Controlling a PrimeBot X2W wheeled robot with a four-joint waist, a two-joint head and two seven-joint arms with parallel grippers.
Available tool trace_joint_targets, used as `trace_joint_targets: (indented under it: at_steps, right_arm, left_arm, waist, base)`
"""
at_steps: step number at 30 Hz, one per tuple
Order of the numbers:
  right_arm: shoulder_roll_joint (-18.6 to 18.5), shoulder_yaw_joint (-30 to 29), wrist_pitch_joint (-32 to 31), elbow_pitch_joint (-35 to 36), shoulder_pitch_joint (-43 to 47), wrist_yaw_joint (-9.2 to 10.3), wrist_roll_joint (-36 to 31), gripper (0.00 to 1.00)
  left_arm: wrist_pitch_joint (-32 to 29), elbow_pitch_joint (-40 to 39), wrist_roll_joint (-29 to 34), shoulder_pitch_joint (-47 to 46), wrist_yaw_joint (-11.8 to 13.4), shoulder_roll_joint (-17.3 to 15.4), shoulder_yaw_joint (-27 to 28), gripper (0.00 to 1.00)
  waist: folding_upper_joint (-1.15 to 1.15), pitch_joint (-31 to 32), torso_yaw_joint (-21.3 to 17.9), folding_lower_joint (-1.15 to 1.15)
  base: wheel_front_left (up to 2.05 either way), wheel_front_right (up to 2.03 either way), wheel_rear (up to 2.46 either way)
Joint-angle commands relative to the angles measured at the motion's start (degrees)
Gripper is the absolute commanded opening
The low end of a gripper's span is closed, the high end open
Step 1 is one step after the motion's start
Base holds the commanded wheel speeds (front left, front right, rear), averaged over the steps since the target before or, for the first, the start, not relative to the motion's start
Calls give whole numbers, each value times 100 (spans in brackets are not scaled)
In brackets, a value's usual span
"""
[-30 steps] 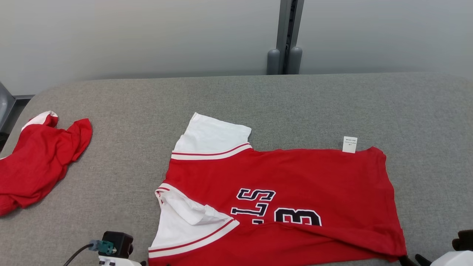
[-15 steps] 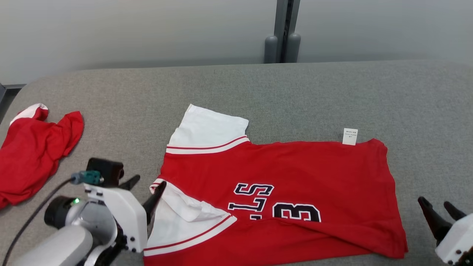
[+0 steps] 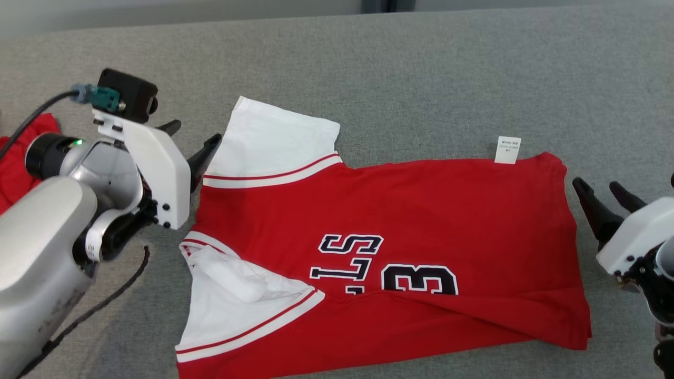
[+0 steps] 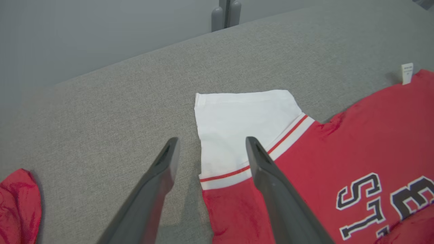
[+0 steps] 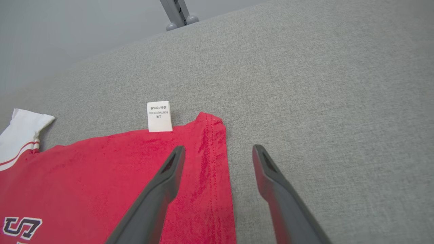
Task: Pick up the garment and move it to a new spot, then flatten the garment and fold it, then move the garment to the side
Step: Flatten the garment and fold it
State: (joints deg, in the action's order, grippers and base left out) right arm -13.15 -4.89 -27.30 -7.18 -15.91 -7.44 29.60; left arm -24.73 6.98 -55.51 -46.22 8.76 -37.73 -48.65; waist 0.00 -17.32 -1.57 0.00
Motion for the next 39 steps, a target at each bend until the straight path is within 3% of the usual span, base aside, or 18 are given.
trace_joint_targets:
  at_steps: [1,13,31,32,33,34,35,36,39]
  right_arm:
    - [-48,42,-26,-81,-223,-10,21,100]
    - [85,516,-561,-791,-1698,-10,127,100]
    - [170,1254,-555,-1134,-2120,-9,454,100]
    - [167,1286,-566,-1149,-2124,-9,493,80]
    - [166,1307,-560,-1159,-2125,-9,514,50]
    - [161,1333,-547,-1165,-2119,-10,531,43]
    - [146,1356,-530,-1167,-2123,-11,552,25]
    - [119,1368,-511,-1176,-2126,-11,573,0]
    - [28,1373,-407,-1179,-2127,-10,624,0]
  left_arm:
    - [-132,169,-18,-261,-125,66,-15,100]
    - [-1290,1882,-135,-1905,-1188,597,-285,100]
    - [-1342,3296,-93,-2430,-1529,857,-480,100]
    - [-1379,3353,-139,-2410,-1547,875,-498,100]
    - [-1415,3390,-166,-2401,-1569,893,-525,73]
    - [-1447,3411,-188,-2398,-1574,910,-550,28]
    - [-1435,3424,-212,-2406,-1590,918,-563,0]
    - [-1398,3426,-215,-2419,-1595,933,-576,0]
    - [-1286,3457,-250,-2448,-1613,968,-596,0]
  waist:
    - [0,-242,-112,0]
    - [0,-1027,-402,0]
    - [0,-1432,-698,0]
    - [0,-1432,-698,0]
    - [0,-1425,-696,0]
    - [0,-1409,-690,0]
    - [0,-1393,-683,0]
    - [0,-1371,-673,0]
    - [0,-1273,-631,0]
  base:
    - [0,0,0]
    - [0,0,0]
    - [0,0,0]
    - [0,0,0]
    - [0,0,0]
    - [0,0,0]
    - [0,0,0]
    - [0,0,0]
    - [0,0,0]
